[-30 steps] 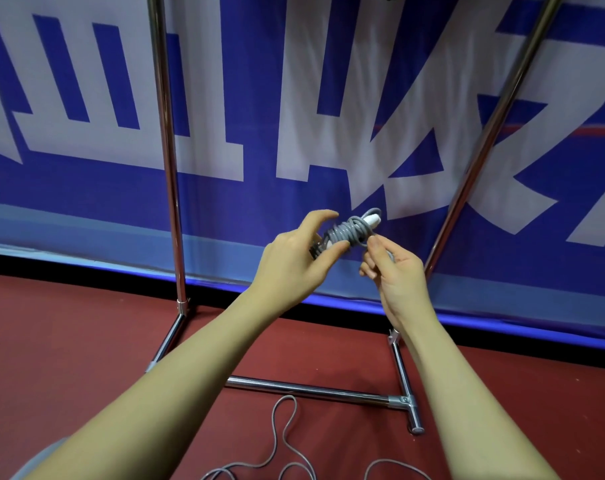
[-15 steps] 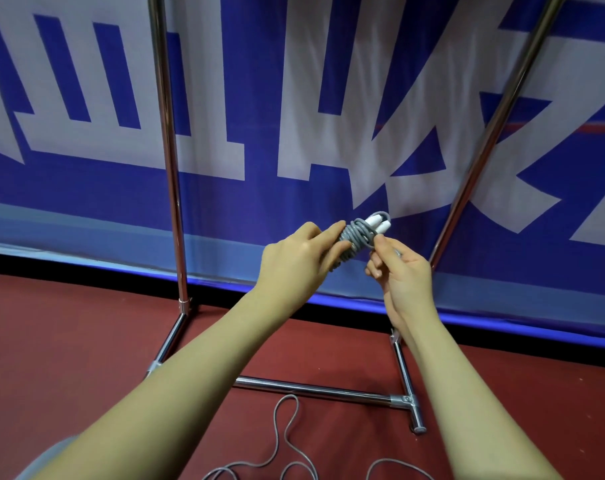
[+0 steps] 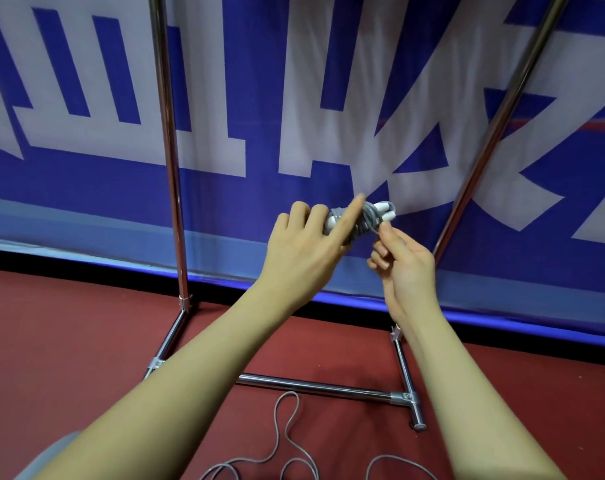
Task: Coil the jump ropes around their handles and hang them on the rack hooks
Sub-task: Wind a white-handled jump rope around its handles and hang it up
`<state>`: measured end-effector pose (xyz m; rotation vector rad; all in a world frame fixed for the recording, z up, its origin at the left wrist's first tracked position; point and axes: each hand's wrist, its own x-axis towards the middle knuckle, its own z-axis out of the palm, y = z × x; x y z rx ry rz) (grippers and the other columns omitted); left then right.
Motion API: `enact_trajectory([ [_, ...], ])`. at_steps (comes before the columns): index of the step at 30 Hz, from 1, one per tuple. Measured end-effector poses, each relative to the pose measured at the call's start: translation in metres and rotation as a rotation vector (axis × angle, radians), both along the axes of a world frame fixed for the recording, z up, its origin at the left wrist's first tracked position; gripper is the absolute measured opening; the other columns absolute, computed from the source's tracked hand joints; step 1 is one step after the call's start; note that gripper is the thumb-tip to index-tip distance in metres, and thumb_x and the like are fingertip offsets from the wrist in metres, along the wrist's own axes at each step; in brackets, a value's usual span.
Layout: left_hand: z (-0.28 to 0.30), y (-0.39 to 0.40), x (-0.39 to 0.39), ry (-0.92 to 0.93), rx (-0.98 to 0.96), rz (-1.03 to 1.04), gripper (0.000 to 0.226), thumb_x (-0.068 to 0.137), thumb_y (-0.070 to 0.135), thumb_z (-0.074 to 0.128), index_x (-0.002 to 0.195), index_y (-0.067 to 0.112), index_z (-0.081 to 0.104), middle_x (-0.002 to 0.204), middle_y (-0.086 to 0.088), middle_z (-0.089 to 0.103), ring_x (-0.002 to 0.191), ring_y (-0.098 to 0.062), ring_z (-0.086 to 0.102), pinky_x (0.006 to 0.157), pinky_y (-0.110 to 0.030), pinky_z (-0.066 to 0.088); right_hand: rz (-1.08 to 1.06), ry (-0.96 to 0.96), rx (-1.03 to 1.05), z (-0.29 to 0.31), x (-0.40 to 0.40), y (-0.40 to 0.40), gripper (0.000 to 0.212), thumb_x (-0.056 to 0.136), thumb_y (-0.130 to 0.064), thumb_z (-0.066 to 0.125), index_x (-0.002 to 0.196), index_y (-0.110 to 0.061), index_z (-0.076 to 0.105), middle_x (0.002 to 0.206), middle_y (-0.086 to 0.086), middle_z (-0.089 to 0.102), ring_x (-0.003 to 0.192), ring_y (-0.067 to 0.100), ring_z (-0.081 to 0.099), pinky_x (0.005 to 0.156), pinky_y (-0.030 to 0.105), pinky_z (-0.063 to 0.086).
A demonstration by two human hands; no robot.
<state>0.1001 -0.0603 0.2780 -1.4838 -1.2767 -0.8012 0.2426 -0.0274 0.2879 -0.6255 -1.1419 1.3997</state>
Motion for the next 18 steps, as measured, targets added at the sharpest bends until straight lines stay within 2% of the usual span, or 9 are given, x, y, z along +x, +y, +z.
enact_trajectory([
  [2, -0.005, 0.0, -0.001, -0.043, -0.037, -0.063, 0.048, 0.091, 0.035, 0.055, 0.135, 0.018, 0.049, 0.078, -0.011, 0.054, 0.063, -0.027, 0.047, 0.048, -0.03, 0.032, 0.003, 0.001, 0.017, 0.0, 0.0, -0.001, 0.019, 0.096, -0.011, 0.053, 0.082, -0.007, 0.065, 0.055, -0.006, 0.034, 0.052, 0.008, 0.028, 0.051, 0.02, 0.032],
  [5, -0.001, -0.009, 0.005, -0.32, -0.209, -0.225, 0.054, 0.091, 0.045, 0.046, 0.138, 0.018, 0.049, 0.079, -0.007, 0.05, 0.064, -0.025, 0.048, 0.044, -0.028, 0.037, 0.031, 0.03, 0.042, 0.004, 0.002, -0.001, 0.016, 0.095, -0.007, 0.052, 0.084, -0.006, 0.064, 0.054, -0.007, 0.04, 0.052, 0.007, 0.032, 0.051, 0.02, 0.034],
  [6, 0.003, -0.013, 0.007, -0.456, -0.299, -0.305, 0.057, 0.09, 0.049, 0.044, 0.141, 0.023, 0.048, 0.08, -0.004, 0.049, 0.067, -0.022, 0.048, 0.048, -0.03, 0.042, 0.046, 0.045, 0.049, 0.006, 0.003, 0.0, 0.015, 0.094, -0.007, 0.053, 0.087, -0.005, 0.065, 0.055, -0.007, 0.041, 0.052, 0.006, 0.034, 0.051, 0.019, 0.035],
  [8, 0.008, -0.016, 0.006, -0.737, -0.512, -0.496, 0.057, 0.086, 0.056, 0.042, 0.141, 0.04, 0.043, 0.085, 0.001, 0.053, 0.073, -0.018, 0.052, 0.066, -0.038, 0.052, 0.068, 0.061, 0.057, 0.008, 0.008, 0.002, 0.014, 0.093, -0.008, 0.054, 0.09, -0.005, 0.067, 0.056, -0.006, 0.046, 0.053, 0.005, 0.039, 0.052, 0.019, 0.036],
  [10, 0.009, -0.016, 0.004, -0.901, -0.609, -0.652, 0.05, 0.084, 0.058, 0.046, 0.133, 0.052, 0.041, 0.093, 0.0, 0.061, 0.077, -0.018, 0.056, 0.078, -0.046, 0.052, 0.072, 0.049, 0.05, 0.007, 0.011, 0.003, 0.013, 0.091, -0.009, 0.055, 0.091, -0.007, 0.068, 0.057, -0.005, 0.051, 0.055, 0.005, 0.045, 0.053, 0.019, 0.038],
  [12, 0.008, -0.017, 0.004, -0.899, -0.614, -0.672, 0.051, 0.083, 0.059, 0.05, 0.132, 0.053, 0.041, 0.096, 0.002, 0.062, 0.079, -0.016, 0.056, 0.08, -0.046, 0.052, 0.054, 0.038, 0.024, 0.005, 0.012, 0.004, 0.011, 0.09, -0.009, 0.056, 0.089, -0.008, 0.067, 0.056, -0.006, 0.053, 0.054, 0.005, 0.047, 0.053, 0.019, 0.039],
  [15, 0.009, -0.016, 0.004, -0.661, -0.578, -0.439, 0.066, 0.081, 0.058, 0.063, 0.142, 0.042, 0.042, 0.097, 0.002, 0.051, 0.078, -0.017, 0.05, 0.07, -0.039, 0.052, 0.032, 0.028, -0.014, 0.002, 0.012, 0.005, 0.011, 0.091, -0.008, 0.056, 0.088, -0.007, 0.066, 0.056, -0.005, 0.052, 0.055, 0.006, 0.047, 0.053, 0.019, 0.04],
  [17, 0.011, -0.012, 0.003, -0.504, -0.483, -0.302, 0.064, 0.083, 0.047, 0.065, 0.143, 0.031, 0.046, 0.105, -0.009, 0.05, 0.071, -0.021, 0.046, 0.058, -0.035, 0.048, 0.032, 0.018, -0.02, 0.001, 0.01, 0.005, 0.013, 0.091, -0.007, 0.056, 0.086, -0.008, 0.068, 0.056, -0.005, 0.051, 0.056, 0.006, 0.045, 0.053, 0.019, 0.04],
  [18, 0.011, -0.009, 0.003, -0.42, -0.396, -0.252, 0.06, 0.085, 0.044, 0.061, 0.141, 0.026, 0.049, 0.103, -0.013, 0.052, 0.066, -0.024, 0.046, 0.054, -0.033, 0.044, 0.036, 0.017, -0.018, 0.001, 0.009, 0.004, 0.016, 0.092, -0.008, 0.056, 0.084, -0.01, 0.069, 0.057, -0.005, 0.05, 0.056, 0.006, 0.044, 0.054, 0.02, 0.04],
])
